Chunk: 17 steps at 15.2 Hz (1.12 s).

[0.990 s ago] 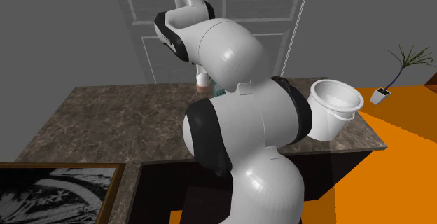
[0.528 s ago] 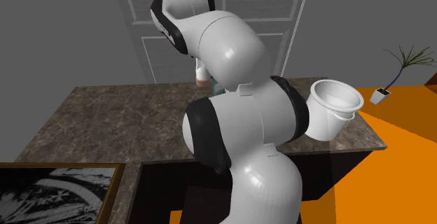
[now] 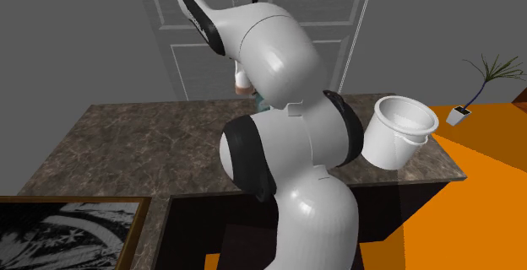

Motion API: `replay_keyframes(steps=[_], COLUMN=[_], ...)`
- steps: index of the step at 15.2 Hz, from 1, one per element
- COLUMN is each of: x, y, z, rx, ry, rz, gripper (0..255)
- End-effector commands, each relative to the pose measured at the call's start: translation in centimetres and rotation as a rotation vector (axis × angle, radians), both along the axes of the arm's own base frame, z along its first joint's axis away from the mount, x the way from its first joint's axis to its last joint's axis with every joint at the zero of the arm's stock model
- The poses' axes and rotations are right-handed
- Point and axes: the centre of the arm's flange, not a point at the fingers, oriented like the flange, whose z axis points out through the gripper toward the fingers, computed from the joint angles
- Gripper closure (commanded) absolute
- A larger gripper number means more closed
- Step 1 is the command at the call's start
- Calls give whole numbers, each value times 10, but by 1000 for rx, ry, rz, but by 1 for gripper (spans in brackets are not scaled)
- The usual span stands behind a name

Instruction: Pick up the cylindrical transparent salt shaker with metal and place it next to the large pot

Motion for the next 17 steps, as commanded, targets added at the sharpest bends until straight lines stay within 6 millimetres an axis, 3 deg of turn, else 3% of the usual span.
replay_keyframes(steps=[1, 8, 17], x=[0, 0, -20], y=[0, 0, -117], z=[10, 47, 47], rx=[0, 0, 0], ry=[0, 0, 0], rz=[0, 0, 0], gripper=[255, 255, 255])
